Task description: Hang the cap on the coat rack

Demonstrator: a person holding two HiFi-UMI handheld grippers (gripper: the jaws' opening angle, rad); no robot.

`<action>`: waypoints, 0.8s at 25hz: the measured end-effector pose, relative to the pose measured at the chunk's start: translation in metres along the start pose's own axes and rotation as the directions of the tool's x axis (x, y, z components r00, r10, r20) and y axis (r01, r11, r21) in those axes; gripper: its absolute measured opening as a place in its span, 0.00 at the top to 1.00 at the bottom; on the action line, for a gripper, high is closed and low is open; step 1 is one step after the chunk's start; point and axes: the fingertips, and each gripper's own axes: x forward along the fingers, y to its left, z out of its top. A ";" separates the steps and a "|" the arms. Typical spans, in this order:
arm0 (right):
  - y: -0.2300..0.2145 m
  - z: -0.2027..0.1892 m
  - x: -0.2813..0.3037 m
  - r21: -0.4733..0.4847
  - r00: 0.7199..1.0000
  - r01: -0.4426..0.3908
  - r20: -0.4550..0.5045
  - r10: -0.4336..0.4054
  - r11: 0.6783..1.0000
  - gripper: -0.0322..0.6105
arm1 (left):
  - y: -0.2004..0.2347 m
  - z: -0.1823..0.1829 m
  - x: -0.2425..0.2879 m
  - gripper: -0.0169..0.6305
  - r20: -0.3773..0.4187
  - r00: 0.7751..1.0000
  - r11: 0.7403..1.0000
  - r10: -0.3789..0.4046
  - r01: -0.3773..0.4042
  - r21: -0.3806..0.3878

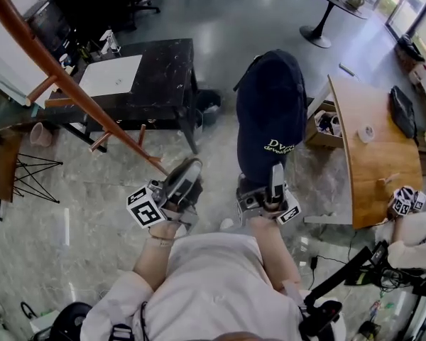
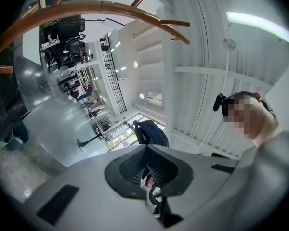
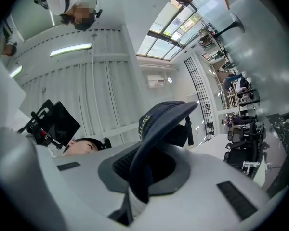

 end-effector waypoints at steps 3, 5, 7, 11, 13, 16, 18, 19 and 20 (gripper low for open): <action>-0.016 0.028 0.011 0.017 1.000 -0.006 -0.017 0.006 1.000 0.88 | 0.010 -0.001 0.032 0.96 0.029 1.000 1.000 0.000 0.000 -0.001; -0.021 0.033 0.016 0.025 1.000 -0.008 -0.029 0.009 1.000 0.88 | 0.012 0.000 0.040 0.96 0.043 0.999 1.000 -0.001 0.001 0.000; -0.024 0.035 0.018 0.034 0.999 -0.007 -0.037 0.009 0.999 0.88 | 0.014 0.000 0.044 0.96 0.051 0.999 1.000 0.005 -0.005 0.003; -0.031 0.040 0.019 0.051 0.999 0.001 -0.043 0.001 0.999 0.88 | 0.021 -0.001 0.052 0.96 0.069 0.997 1.000 0.015 -0.015 -0.002; -0.030 0.038 0.019 0.054 0.999 0.002 -0.046 0.000 0.999 0.88 | 0.020 -0.002 0.054 0.96 0.066 0.998 1.000 0.012 -0.012 -0.004; -0.029 0.034 0.021 0.053 0.999 0.001 -0.052 0.002 0.999 0.88 | 0.020 -0.004 0.057 0.96 0.055 0.998 1.000 0.003 -0.003 -0.009; -0.030 0.031 0.021 0.056 0.998 0.003 -0.057 0.000 0.998 0.88 | 0.021 -0.004 0.060 0.96 0.048 0.999 1.000 -0.005 0.005 -0.013; -0.031 0.030 0.021 0.057 0.998 0.002 -0.058 0.002 0.998 0.88 | 0.021 -0.003 0.061 0.96 0.043 0.999 1.000 -0.008 0.009 -0.013; -0.031 0.028 0.022 0.059 0.998 -0.001 -0.060 0.005 0.998 0.88 | 0.022 -0.001 0.062 0.96 0.039 0.999 1.000 -0.011 0.011 -0.011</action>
